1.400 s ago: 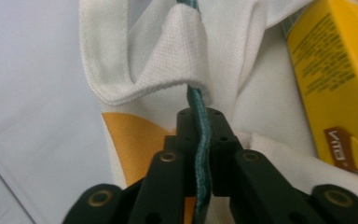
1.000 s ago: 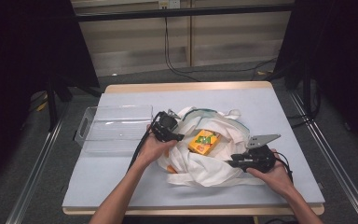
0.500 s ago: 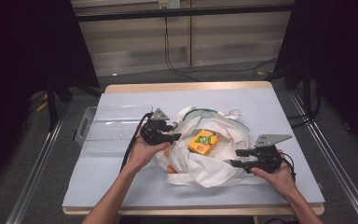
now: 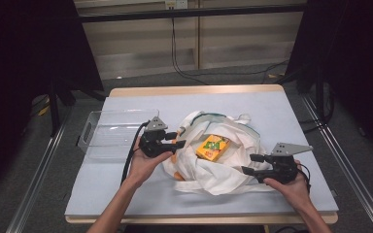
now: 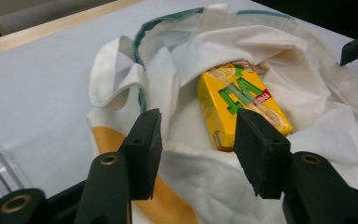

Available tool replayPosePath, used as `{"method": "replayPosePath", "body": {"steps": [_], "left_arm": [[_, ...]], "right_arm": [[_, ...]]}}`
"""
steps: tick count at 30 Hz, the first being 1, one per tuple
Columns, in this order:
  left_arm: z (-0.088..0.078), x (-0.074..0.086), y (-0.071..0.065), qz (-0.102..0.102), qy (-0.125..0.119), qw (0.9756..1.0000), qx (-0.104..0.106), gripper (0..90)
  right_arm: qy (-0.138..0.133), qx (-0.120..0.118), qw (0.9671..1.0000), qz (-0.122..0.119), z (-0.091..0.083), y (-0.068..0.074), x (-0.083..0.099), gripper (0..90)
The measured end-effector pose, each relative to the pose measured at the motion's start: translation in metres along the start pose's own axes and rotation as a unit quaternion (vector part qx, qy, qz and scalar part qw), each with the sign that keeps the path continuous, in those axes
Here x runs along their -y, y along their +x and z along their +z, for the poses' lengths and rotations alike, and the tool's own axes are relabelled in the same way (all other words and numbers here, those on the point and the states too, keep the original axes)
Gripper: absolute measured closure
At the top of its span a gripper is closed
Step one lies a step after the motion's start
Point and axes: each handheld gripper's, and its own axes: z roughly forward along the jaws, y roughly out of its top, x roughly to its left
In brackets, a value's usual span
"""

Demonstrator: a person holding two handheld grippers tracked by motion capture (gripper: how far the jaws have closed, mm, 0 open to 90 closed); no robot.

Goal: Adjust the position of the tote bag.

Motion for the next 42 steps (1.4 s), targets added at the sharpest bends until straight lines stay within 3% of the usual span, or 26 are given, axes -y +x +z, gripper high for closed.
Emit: {"method": "replayPosePath", "body": {"steps": [4, 9, 14, 16, 19, 28, 35, 37, 39, 42], "left_arm": [[0.002, -0.002, -0.014, 0.022, -0.002, 0.9997, 0.009, 46.2], [0.006, -0.011, -0.026, 0.027, -0.014, 0.9992, 0.026, 42.9], [0.023, -0.017, -0.035, 0.036, 0.01, 0.9985, 0.04, 41.6], [0.033, -0.017, -0.038, 0.026, 0.021, 0.9978, 0.057, 43.7], [0.043, -0.017, -0.04, 0.026, 0.031, 0.9981, 0.047, 42.2], [0.065, -0.014, -0.043, 0.024, 0.052, 0.9973, 0.046, 36.8], [0.079, -0.013, -0.044, 0.023, 0.067, 0.997, 0.033, 26.7], [0.084, -0.011, -0.045, 0.031, 0.081, 0.996, 0.021, 24.1], [0.088, -0.009, -0.047, 0.033, 0.079, 0.996, 0.027, 22.1], [0.092, -0.007, -0.051, 0.045, 0.085, 0.9952, 0.016, 20.6]], "right_arm": [[-0.012, 0.009, 0.9999, -0.003, -0.006, 0.01, 0.003, 30.5], [-0.026, 0.013, 0.9996, -0.007, -0.01, 0.016, 0.005, 30.4], [-0.021, 0.009, 0.9997, -0.011, -0.008, 0.014, 0.006, 30.4], [-0.023, 0.008, 0.9997, -0.009, -0.007, 0.015, 0.006, 27.3], [-0.024, 0.009, 0.9997, -0.003, -0.008, 0.015, 0.006, 26.2], [-0.02, 0.004, 0.9998, -0.004, -0.006, 0.015, 0.006, 26.1], [-0.017, 0.001, 0.9998, -0.007, -0.005, 0.014, 0.006, 26.0], [-0.015, 0.0, 0.9999, -0.005, -0.004, 0.014, 0.006, 26.1], [-0.015, 0.0, 0.9999, -0.007, -0.004, 0.014, 0.006, 26.2], [-0.015, -0.002, 0.9999, -0.005, -0.004, 0.013, 0.006, 26.2]]}}
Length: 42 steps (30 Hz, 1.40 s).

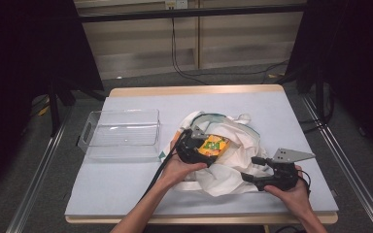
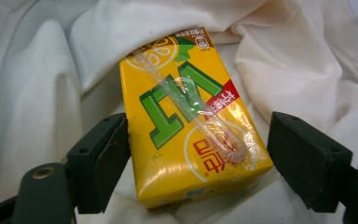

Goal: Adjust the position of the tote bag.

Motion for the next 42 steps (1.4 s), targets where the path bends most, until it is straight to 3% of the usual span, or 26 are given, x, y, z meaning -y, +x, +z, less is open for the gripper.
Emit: {"method": "replayPosePath", "body": {"steps": [3, 10, 14, 17, 21, 24, 33, 35, 39, 42], "left_arm": [[0.004, 0.001, 0.0, 0.012, 0.009, 0.9999, -0.003, 19.6], [0.009, 0.002, 0.0, 0.013, 0.027, 0.9995, 0.001, 17.8], [0.013, 0.003, -0.002, 0.018, 0.037, 0.9991, -0.006, 17.6], [0.012, 0.002, -0.001, 0.004, 0.038, 0.9992, -0.006, 26.6], [0.01, 0.0, 0.002, -0.005, 0.037, 0.9993, 0.001, 27.2], [0.005, -0.002, 0.005, -0.028, 0.029, 0.9992, 0.011, 27.5], [-0.01, -0.013, 0.008, -0.045, 0.026, 0.9984, 0.022, 27.7], [-0.012, -0.016, 0.011, -0.042, 0.038, 0.998, 0.028, 27.7], [-0.012, -0.022, 0.011, -0.062, 0.041, 0.9968, 0.029, 27.8], [-0.016, -0.027, 0.012, -0.073, 0.06, 0.995, 0.032, 27.8]], "right_arm": [[0.002, -0.001, 1.0, -0.002, 0.001, -0.001, 0.0, 26.2], [0.006, -0.003, 1.0, -0.003, 0.003, 0.0, 0.0, 26.2], [0.007, -0.003, 1.0, -0.004, 0.003, -0.001, 0.001, 26.1], [0.009, -0.005, 0.9999, -0.002, 0.003, -0.001, 0.001, 26.1], [0.008, -0.005, 1.0, -0.001, 0.002, -0.001, 0.001, 26.2], [0.007, -0.004, 1.0, -0.001, 0.002, -0.001, 0.001, 26.3], [0.007, -0.008, 0.9999, 0.003, 0.002, -0.001, 0.001, 26.2], [0.006, -0.009, 0.9999, 0.001, 0.002, -0.001, 0.001, 26.2], [0.0, -0.008, 1.0, 0.002, 0.001, -0.001, 0.0, 25.4], [0.0, -0.011, 0.9999, 0.004, 0.0, -0.002, 0.001, 24.7]]}}
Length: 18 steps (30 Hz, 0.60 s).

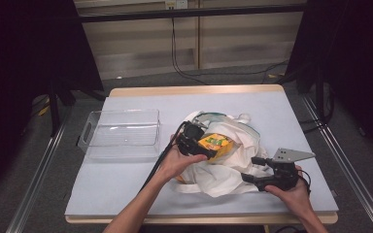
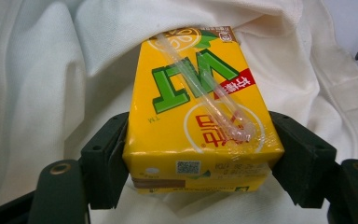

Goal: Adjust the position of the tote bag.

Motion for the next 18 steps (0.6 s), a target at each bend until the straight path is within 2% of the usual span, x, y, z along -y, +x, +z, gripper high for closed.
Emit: {"method": "replayPosePath", "body": {"steps": [8, 11, 16, 18], "left_arm": [[-0.012, 0.006, 0.0, -0.018, 0.008, 0.9998, 0.004, 27.8], [-0.016, 0.008, 0.002, -0.021, 0.024, 0.9995, 0.006, 27.8], [-0.013, 0.012, 0.003, -0.037, 0.029, 0.9989, 0.006, 27.7], [-0.012, 0.014, 0.002, -0.035, 0.027, 0.999, 0.002, 27.7]], "right_arm": [[0.003, -0.001, 1.0, 0.0, 0.0, 0.001, 0.001, 24.2], [0.003, -0.002, 1.0, 0.001, 0.001, 0.0, 0.0, 24.1], [0.004, -0.001, 1.0, 0.001, 0.002, 0.001, 0.0, 24.1], [0.006, -0.002, 1.0, 0.002, 0.002, 0.0, 0.001, 24.1]]}}
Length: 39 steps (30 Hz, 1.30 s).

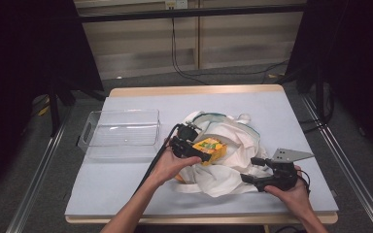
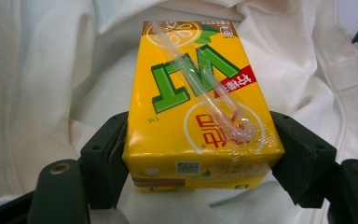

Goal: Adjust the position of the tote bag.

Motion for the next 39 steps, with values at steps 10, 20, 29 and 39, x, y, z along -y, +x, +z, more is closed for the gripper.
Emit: {"method": "replayPosePath", "body": {"steps": [10, 20, 29, 39], "left_arm": [[0.003, 0.011, -0.001, 0.003, -0.042, 0.9991, 0.002, 26.9], [-0.003, 0.021, 0.001, 0.03, -0.089, 0.9954, 0.018, 16.6], [-0.008, 0.038, 0.002, 0.054, -0.173, 0.9834, 0.011, 11.2], [0.0, 0.057, 0.0, 0.075, -0.23, 0.9702, 0.008, 10.1]], "right_arm": [[0.001, -0.001, 1.0, 0.0, 0.0, 0.0, 0.0, 23.9], [-0.001, -0.002, 1.0, 0.0, -0.002, -0.001, 0.001, 23.2], [-0.001, -0.005, 1.0, -0.005, -0.002, 0.0, 0.001, 23.3], [-0.003, -0.007, 1.0, -0.006, -0.002, 0.001, 0.001, 23.3]]}}
